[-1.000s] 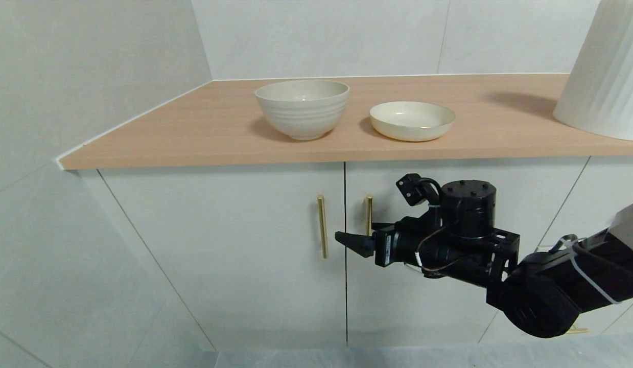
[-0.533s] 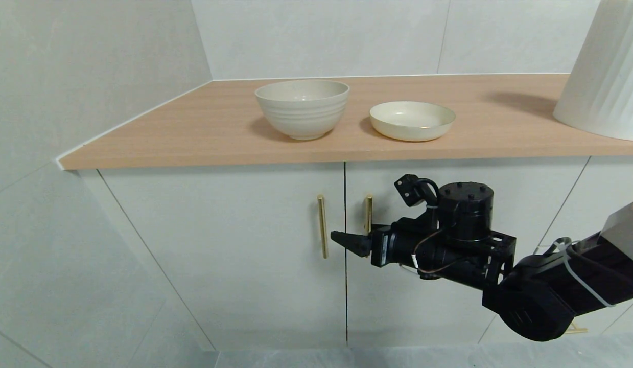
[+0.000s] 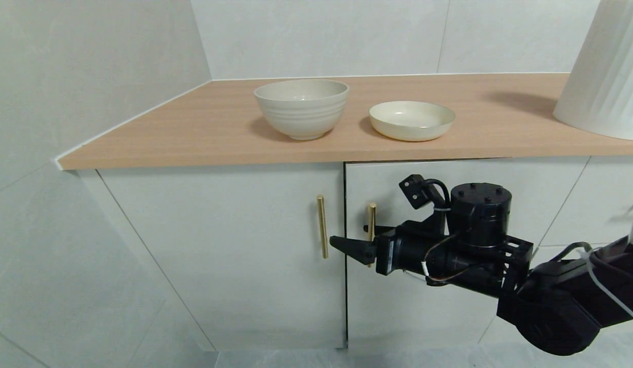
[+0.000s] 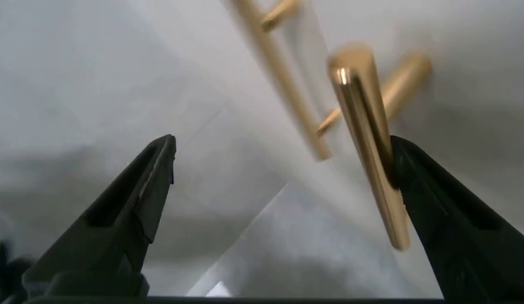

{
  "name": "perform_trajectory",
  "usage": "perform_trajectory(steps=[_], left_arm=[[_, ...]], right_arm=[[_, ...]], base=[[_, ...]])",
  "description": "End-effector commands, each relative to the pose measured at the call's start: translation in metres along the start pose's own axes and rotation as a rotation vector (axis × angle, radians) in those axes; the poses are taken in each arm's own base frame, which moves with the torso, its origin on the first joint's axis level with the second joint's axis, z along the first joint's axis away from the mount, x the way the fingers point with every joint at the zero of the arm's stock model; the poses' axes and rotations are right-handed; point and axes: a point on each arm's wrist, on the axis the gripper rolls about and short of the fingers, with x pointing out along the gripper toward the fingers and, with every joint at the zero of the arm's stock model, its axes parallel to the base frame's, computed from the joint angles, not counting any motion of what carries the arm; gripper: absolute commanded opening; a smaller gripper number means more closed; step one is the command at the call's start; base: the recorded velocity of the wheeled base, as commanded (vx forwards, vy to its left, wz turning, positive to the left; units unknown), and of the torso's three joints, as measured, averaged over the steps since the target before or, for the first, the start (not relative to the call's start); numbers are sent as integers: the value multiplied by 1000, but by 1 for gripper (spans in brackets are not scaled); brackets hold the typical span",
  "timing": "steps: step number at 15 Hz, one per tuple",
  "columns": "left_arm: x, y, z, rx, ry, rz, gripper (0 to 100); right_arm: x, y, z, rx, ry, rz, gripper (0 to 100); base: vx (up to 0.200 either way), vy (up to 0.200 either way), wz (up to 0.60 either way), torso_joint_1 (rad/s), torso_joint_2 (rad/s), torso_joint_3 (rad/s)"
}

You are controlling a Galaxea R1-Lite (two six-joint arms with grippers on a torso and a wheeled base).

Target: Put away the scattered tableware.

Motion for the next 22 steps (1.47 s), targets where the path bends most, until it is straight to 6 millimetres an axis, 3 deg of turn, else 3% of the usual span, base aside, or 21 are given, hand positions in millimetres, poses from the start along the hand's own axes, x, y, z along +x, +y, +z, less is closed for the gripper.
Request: perform_trajectory(steps=[1,8,14,18,19,22], left_arm=[[0,0,0,0,2,0,100],[0,0,0,0,2,0,100],[-1,0,4,19,-18,-13,100],[-18,-5,62,27,-78,-256,100],[-20,-7,91,30,-61,-358,100],[10,-12,157,14,-2,-613,100]], right_arm=[[-16,9,6,-7,-2,54,100],[-66,29,3,2,53,200,100],[-78,34,3,-2,51,219,100],[-78,34,3,-4,50,218,100],[-78,34,3,-4,49,218,100],[-80,36,6,-7,32,224,100]], base=[[0,0,0,0,0,0],[0,0,0,0,0,0],[0,0,0,0,0,0],[0,0,0,0,0,0],[0,0,0,0,0,0],[0,0,0,0,0,0]])
